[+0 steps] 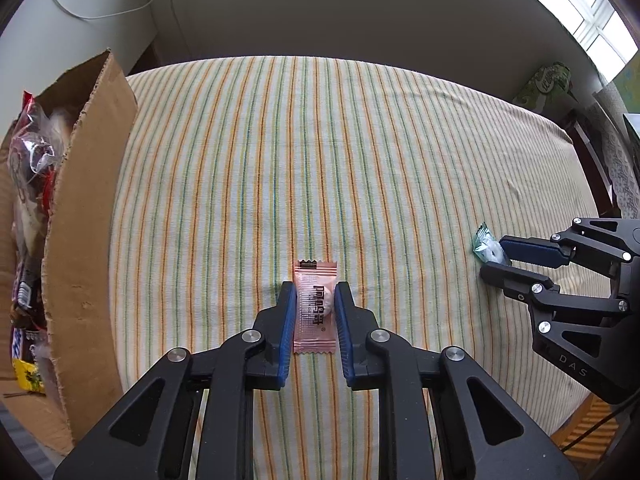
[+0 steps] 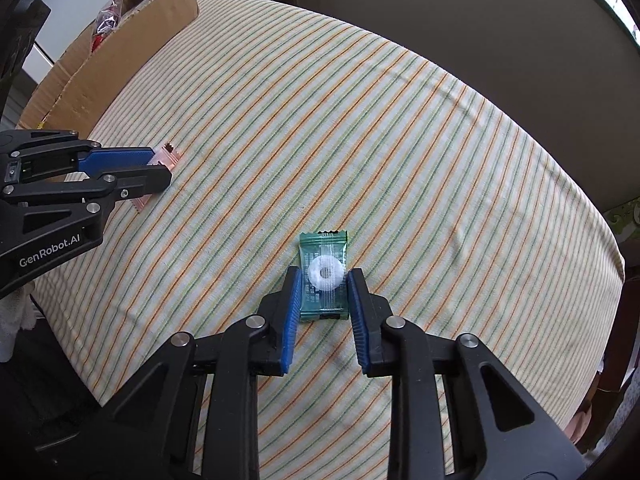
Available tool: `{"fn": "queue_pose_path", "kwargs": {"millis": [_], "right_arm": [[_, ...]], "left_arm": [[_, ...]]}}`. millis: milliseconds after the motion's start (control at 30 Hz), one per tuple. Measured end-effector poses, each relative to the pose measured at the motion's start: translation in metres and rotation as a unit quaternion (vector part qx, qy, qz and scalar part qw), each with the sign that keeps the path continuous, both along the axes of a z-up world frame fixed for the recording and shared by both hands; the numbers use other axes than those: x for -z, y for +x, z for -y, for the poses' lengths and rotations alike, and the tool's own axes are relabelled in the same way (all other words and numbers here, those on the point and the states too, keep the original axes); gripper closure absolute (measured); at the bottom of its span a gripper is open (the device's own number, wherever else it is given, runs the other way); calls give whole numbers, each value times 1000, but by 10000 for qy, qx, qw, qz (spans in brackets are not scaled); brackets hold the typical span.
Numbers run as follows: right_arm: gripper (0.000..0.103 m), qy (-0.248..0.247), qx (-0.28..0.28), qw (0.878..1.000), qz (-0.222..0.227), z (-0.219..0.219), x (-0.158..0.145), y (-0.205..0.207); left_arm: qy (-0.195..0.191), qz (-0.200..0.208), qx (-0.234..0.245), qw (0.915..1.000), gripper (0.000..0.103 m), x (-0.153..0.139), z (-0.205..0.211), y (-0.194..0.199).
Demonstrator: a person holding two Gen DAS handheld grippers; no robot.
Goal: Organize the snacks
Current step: 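Carry the teal mint packet with the right tool while the left tool carries the pink packet to the box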
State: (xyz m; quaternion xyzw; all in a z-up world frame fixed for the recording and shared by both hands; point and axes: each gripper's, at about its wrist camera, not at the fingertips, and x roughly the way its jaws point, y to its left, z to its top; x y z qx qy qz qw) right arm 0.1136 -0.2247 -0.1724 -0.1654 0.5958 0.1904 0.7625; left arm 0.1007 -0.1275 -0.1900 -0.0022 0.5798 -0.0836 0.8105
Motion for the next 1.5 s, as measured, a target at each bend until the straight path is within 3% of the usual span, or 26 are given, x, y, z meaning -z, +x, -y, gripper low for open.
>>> {"fn": "queue_pose_path", "kwargs": {"millis": [500, 800, 1167, 1500], "right_arm": [[80, 285, 194, 9994, 63, 21, -18, -3], [80, 487, 184, 9983, 267, 9, -54, -6], [80, 778, -217, 9956, 483, -68, -97, -8], [80, 1051, -721, 9907, 468, -157, -110, -6]], "left_arm": [[-163, 56, -52, 9998, 86, -10, -29, -12], [-264, 279, -67, 9992, 86, -36, -46, -22], [-375, 647, -373, 9965, 86, -72, -101, -35], [-380, 808, -992, 9911, 86, -83, -167, -54]]}}
